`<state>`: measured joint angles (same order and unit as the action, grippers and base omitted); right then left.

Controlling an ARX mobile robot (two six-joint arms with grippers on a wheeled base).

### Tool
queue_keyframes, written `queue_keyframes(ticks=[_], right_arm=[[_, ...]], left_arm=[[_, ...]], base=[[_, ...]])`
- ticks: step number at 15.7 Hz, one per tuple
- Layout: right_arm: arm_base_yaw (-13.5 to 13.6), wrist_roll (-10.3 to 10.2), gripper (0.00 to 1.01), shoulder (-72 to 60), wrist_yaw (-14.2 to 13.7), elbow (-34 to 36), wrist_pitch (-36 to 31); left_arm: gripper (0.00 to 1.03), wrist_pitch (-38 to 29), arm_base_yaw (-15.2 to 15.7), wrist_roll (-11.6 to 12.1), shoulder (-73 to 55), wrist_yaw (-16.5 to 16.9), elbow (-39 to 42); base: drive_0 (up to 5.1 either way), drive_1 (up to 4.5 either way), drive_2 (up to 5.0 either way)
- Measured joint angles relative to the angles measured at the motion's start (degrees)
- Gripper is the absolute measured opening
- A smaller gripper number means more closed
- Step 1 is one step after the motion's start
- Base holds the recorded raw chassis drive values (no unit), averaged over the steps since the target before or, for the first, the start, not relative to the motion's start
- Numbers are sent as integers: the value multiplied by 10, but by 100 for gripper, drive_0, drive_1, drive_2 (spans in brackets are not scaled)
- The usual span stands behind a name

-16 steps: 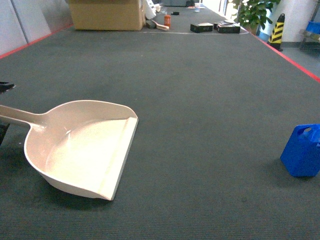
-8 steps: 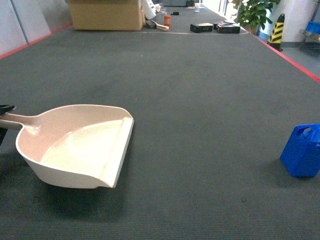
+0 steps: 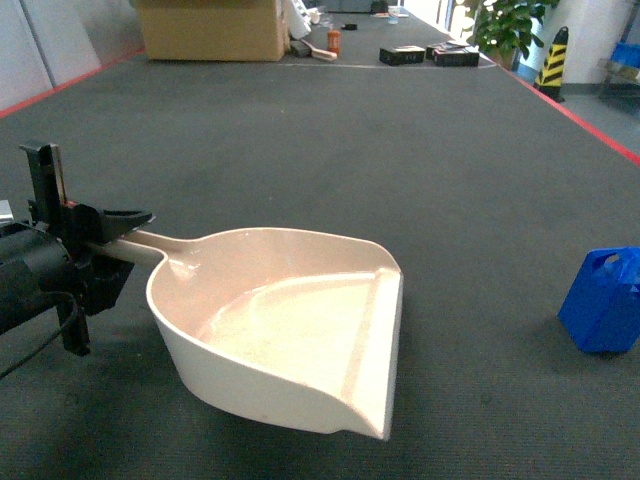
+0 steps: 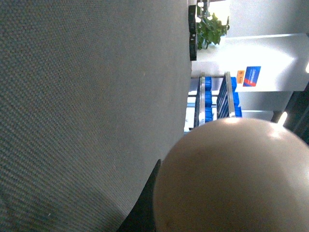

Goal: Place part in tray to right shelf

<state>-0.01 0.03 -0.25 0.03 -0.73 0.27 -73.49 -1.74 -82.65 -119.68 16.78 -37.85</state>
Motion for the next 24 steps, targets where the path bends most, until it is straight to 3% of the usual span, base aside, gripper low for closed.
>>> queue_keyframes(ticks=[2, 14, 16, 19, 23, 24], right_arm=[[0, 0, 98, 0, 0, 0, 0], [0, 0, 98, 0, 0, 0, 0], [0, 0, 98, 0, 0, 0, 0], [0, 0, 98, 0, 0, 0, 0], [0, 0, 98, 0, 0, 0, 0], [42, 22, 98, -74, -127, -20, 27]], left_arm=[[14, 2, -25, -22, 17, -29, 0], [14, 1, -73, -69, 44, -63, -10], [14, 2, -96, -75, 63, -60, -2], [14, -1, -117, -78, 76, -30, 5], [14, 1, -112, -84, 65, -28, 10], [14, 2, -112, -84, 65, -27, 10]], base=[[0, 0, 0], [0, 0, 0], [0, 0, 0], [0, 0, 0], [0, 0, 0], [0, 0, 0]])
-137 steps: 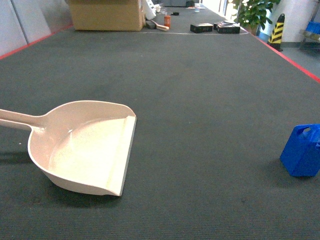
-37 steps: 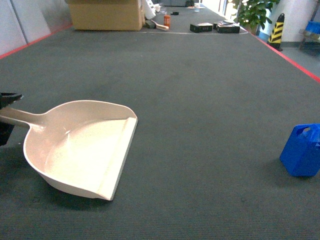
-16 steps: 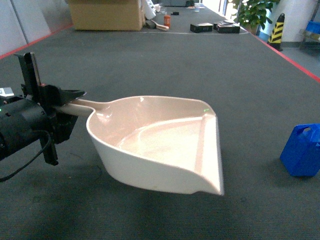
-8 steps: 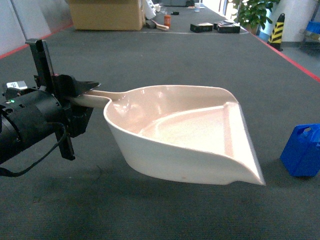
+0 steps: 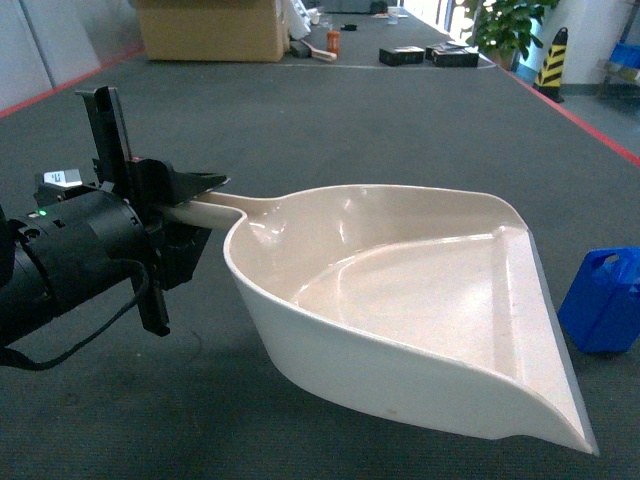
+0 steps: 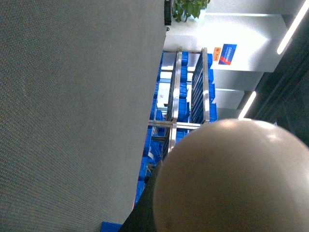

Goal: Place part in tray to right shelf

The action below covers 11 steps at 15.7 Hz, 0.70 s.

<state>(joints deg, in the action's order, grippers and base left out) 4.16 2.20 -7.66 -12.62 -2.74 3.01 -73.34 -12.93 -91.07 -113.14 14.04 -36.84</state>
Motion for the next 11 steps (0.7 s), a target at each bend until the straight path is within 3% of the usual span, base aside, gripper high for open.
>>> queue_keyframes(ticks=[1, 2, 9, 11], right_arm=[[-59, 10, 98, -185, -46, -21, -134], [-82, 9, 98, -291, -39, -46, -214], [-99, 2, 98, -452, -8, -108, -311], [-98, -14, 98, -608, 24, -180, -345]], left_arm=[[14, 0, 0, 1, 0, -1, 0], [14, 0, 0, 0, 0, 0, 0], [14, -1, 0, 0, 0, 0, 0], [14, -1, 0, 0, 0, 0, 0]], base=[[0, 0, 0], [0, 0, 0], [0, 0, 0], [0, 0, 0]])
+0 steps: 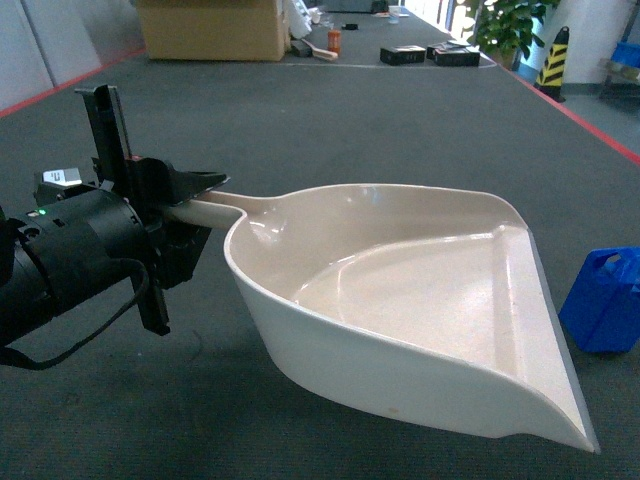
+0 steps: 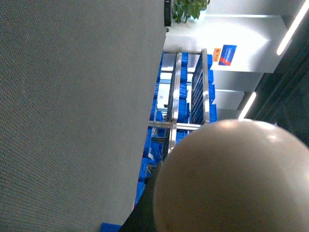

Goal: Place part in tray to right shelf

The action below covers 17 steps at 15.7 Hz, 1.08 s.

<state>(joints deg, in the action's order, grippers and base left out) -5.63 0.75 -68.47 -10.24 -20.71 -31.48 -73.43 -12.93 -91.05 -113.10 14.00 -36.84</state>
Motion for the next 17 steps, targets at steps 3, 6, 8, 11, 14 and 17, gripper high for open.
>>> queue_keyframes(ticks=[3, 6, 8, 11, 14, 17], right_arm=[[26, -26, 98, -147, 28, -85, 2], [50, -38, 98, -205, 35, -135, 2], [70, -45, 98, -235, 35, -160, 15], [88, -54, 98, -281, 27, -183, 22], [94, -57, 98, -311, 10, -192, 33], [94, -70, 90, -350, 15, -200, 33]], left_arm=[[14, 0, 0, 0, 0, 0, 0], [14, 0, 0, 0, 0, 0, 0], [14, 0, 0, 0, 0, 0, 0], [14, 0, 0, 0, 0, 0, 0], [14, 0, 0, 0, 0, 0, 0], [14, 0, 0, 0, 0, 0, 0]], base=[[0, 0, 0], [0, 0, 0], [0, 0, 0], [0, 0, 0], [0, 0, 0], [0, 0, 0]])
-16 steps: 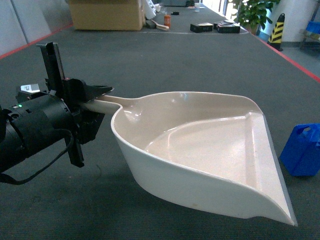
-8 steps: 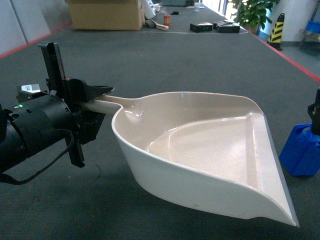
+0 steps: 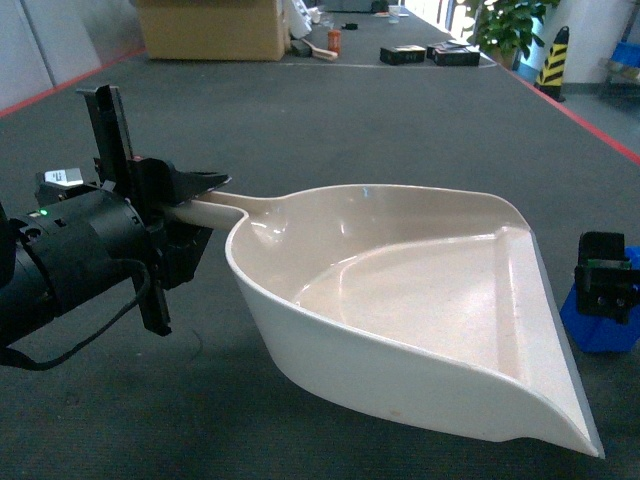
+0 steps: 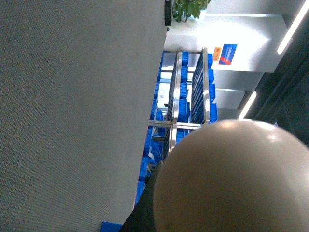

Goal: Place part in tray to right shelf

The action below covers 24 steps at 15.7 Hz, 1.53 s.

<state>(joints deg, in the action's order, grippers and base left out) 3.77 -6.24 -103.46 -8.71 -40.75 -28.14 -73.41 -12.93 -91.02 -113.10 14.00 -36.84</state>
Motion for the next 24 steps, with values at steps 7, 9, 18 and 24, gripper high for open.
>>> queue_keyframes(ticks=[7, 9, 18, 24], right_arm=[[9, -14, 46, 179, 9, 33, 42], [35, -17, 46, 223, 8, 13, 59], [200, -110, 46, 115, 27, -95, 53], [221, -150, 87, 130, 69, -74, 66]], left_arm=[[14, 0, 0, 0, 0, 0, 0], [14, 0, 0, 0, 0, 0, 0], [14, 0, 0, 0, 0, 0, 0], [14, 1, 0, 4, 0, 0, 0]], base=[[0, 0, 0], [0, 0, 0], [0, 0, 0], [0, 0, 0]])
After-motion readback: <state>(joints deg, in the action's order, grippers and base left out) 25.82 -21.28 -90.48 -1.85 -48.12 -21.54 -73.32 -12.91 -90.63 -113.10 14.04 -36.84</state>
